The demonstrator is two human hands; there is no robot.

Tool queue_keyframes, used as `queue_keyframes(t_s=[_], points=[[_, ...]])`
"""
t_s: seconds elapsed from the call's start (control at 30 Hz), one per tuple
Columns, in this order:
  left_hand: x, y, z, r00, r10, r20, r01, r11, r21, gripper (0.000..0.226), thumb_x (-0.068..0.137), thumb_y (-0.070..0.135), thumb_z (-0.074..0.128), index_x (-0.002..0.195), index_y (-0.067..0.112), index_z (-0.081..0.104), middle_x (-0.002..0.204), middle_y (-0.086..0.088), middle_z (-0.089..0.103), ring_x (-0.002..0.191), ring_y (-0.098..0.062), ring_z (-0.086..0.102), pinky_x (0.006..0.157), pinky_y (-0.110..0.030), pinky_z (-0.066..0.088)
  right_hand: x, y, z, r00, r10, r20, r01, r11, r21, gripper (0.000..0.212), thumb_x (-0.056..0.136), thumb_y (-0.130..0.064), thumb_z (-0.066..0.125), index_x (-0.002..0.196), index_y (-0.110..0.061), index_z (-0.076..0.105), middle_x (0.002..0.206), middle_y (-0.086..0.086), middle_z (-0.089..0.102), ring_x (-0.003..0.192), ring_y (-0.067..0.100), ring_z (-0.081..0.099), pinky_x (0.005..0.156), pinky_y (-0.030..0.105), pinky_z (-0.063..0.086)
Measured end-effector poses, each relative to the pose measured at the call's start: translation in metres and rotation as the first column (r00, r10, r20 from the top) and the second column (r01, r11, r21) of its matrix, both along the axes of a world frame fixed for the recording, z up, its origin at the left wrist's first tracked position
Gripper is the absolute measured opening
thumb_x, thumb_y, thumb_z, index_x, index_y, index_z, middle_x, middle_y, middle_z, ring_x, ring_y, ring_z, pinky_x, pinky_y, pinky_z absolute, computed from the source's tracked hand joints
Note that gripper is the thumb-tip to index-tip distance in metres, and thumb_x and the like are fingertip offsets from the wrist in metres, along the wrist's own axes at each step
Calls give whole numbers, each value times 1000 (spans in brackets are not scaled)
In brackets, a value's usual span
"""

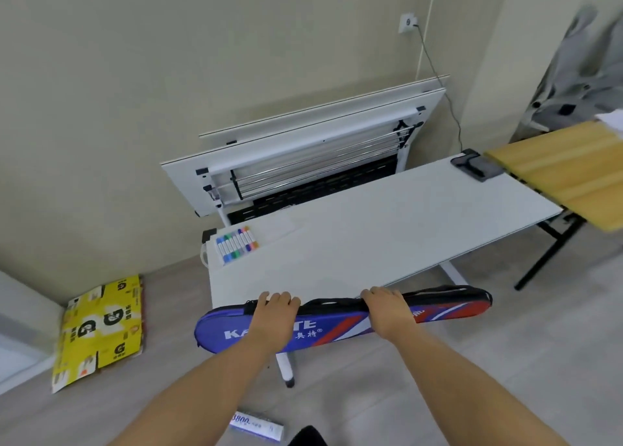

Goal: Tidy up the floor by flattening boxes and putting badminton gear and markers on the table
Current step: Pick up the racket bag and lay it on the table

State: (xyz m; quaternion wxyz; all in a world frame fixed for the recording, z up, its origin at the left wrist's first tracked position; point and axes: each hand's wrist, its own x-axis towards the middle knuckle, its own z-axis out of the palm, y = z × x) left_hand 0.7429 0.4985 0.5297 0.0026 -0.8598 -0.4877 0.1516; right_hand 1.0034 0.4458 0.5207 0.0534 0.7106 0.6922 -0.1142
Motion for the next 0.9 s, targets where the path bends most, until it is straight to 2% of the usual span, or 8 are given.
queue_keyframes(t_s=[0.23, 0.33, 0.6, 0.9], points=[[110, 102, -3, 995, -48, 90, 53, 997, -57, 44, 86, 14, 53, 130, 19, 49, 120, -4, 51, 110, -26, 51, 94, -37, 35, 115, 94, 12, 995, 7, 102, -6, 1000, -14, 46, 82, -1, 51, 125, -17, 50, 118, 6, 57, 112, 28, 52, 95, 38, 38], [158, 153, -16, 989, -37, 143, 54, 992, -116, 43, 88, 13, 50, 130, 21, 50, 118, -4, 51, 109, -25, 52, 96, -38, 36, 165, 141, 8, 991, 5, 137, 0, 999, -32, 46, 82, 0, 48, 124, -17, 51, 116, 6, 57, 111, 27, 52, 95, 37, 38], [284, 270, -29, 987, -40, 155, 69, 981, -182, 46, 89, 14, 52, 133, 24, 51, 119, -4, 51, 110, -24, 52, 99, -39, 37, 301, 250, 12, 987, 24, 162, -3, 991, -132, 42, 87, -5, 46, 127, -19, 50, 119, 6, 55, 111, 27, 53, 94, 37, 38], [432, 352, -46, 997, 12, 73, 0, 985, -173, 49, 92, 15, 49, 138, 31, 49, 119, -3, 52, 109, -24, 53, 102, -38, 34, 461, 356, -23, 990, 104, 99, -84, 979, -187, 36, 89, -10, 47, 124, -20, 52, 118, 5, 56, 109, 26, 54, 94, 38, 38]])
